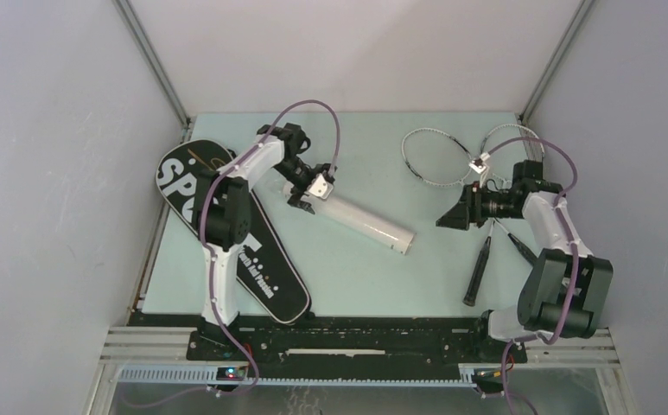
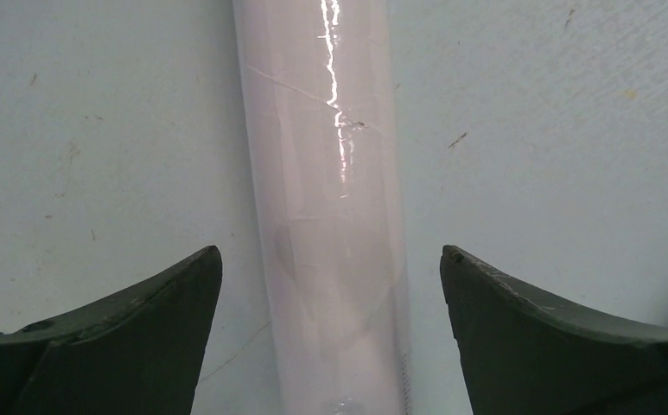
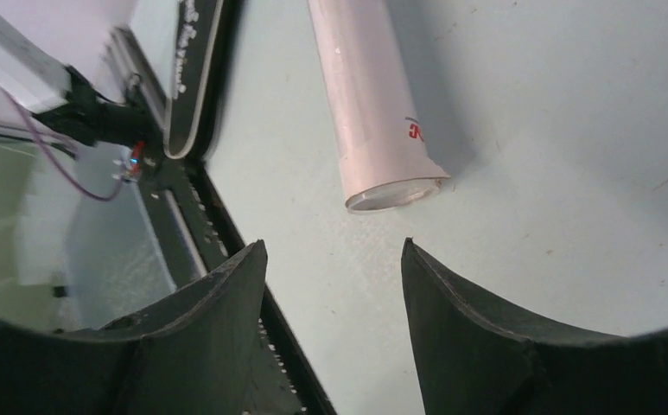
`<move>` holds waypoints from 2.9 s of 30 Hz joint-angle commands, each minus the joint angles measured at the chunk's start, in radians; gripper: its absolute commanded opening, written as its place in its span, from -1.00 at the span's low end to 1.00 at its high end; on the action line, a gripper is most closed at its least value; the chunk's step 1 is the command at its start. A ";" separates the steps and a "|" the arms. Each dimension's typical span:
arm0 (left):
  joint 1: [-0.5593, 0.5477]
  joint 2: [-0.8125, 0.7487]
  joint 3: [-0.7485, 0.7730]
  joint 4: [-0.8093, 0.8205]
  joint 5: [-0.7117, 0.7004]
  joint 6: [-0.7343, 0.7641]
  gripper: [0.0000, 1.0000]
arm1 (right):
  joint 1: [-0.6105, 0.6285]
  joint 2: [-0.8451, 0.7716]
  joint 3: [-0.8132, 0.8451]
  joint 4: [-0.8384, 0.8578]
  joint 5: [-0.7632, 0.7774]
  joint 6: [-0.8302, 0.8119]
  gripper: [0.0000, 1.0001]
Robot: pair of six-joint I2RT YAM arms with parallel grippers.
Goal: Pack up the badminton gear
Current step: Place the shuttle tube at the center of the board, then move the shuttle tube to the center of the board.
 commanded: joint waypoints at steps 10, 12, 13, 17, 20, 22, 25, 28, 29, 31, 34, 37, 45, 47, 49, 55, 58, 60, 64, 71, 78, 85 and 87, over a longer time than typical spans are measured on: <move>0.086 -0.353 -0.272 0.146 0.091 -0.209 1.00 | 0.424 -0.170 -0.039 0.357 0.517 0.218 0.52; 0.118 -0.390 -0.300 0.145 0.108 -0.258 1.00 | 0.511 -0.144 -0.029 0.376 0.613 0.210 0.57; 0.133 -0.410 -0.316 0.145 0.115 -0.288 1.00 | 0.570 -0.131 -0.022 0.386 0.666 0.201 0.58; 0.216 -0.502 -0.385 0.181 0.168 -0.477 1.00 | 0.751 -0.055 0.014 0.418 0.867 0.164 0.63; 0.283 -0.594 -0.464 0.269 0.177 -0.654 1.00 | 0.861 0.017 0.059 0.427 0.998 0.133 0.65; 0.315 -0.670 -0.540 0.359 0.157 -0.773 1.00 | 0.911 0.075 0.095 0.420 1.068 0.123 0.66; 0.354 -0.791 -0.657 0.410 0.125 -0.813 1.00 | 0.957 0.147 0.127 0.421 1.132 0.105 0.67; 0.364 -0.905 -0.761 0.481 0.098 -0.880 1.00 | 0.974 0.215 0.158 0.412 1.149 0.105 0.68; 0.364 -0.939 -0.787 0.491 0.091 -0.884 1.00 | 0.977 0.234 0.165 0.410 1.171 0.104 0.68; 0.365 -0.997 -0.833 0.507 0.084 -0.893 1.00 | 0.985 0.265 0.173 0.415 1.208 0.097 0.68; 0.365 -1.073 -0.899 0.554 0.066 -0.931 1.00 | 0.995 0.311 0.185 0.410 1.247 0.091 0.69; 0.365 -1.130 -0.939 0.588 0.053 -0.958 1.00 | 1.001 0.347 0.201 0.418 1.267 0.094 0.68; 0.367 -1.218 -0.960 0.707 -0.016 -1.210 1.00 | 1.021 0.461 0.371 0.373 1.266 0.157 0.31; 0.367 -1.242 -0.945 0.707 -0.047 -1.271 0.99 | 1.022 0.498 0.432 0.352 1.265 0.173 0.26; 0.367 -1.252 -0.917 0.682 -0.083 -1.302 1.00 | 1.023 0.545 0.493 0.328 1.262 0.187 0.24; 0.367 -1.282 -0.888 0.648 -0.133 -1.348 1.00 | 1.023 0.675 0.682 0.257 1.267 0.226 0.23; 0.367 -1.282 -0.890 0.648 -0.149 -1.374 1.00 | 1.023 0.735 0.786 0.228 1.252 0.237 0.22; 0.367 -1.280 -0.890 0.648 -0.162 -1.381 1.00 | 1.026 0.772 0.850 0.206 1.245 0.246 0.22; 0.367 -1.278 -0.895 0.667 -0.175 -1.399 1.00 | 1.039 0.835 0.961 0.183 1.238 0.253 0.22; 0.367 -1.280 -0.905 0.706 -0.188 -1.444 1.00 | 1.058 0.959 1.150 0.136 1.222 0.264 0.28; 0.367 -1.259 -0.868 0.705 -0.257 -1.521 1.00 | 1.062 0.957 1.178 0.129 1.240 0.266 0.53; 0.368 -1.261 -0.883 0.716 -0.369 -1.518 1.00 | 1.045 0.763 1.030 0.208 1.220 0.247 0.92; 0.373 -1.274 -0.904 0.742 -0.408 -1.540 1.00 | 1.048 0.711 1.000 0.226 1.202 0.239 0.99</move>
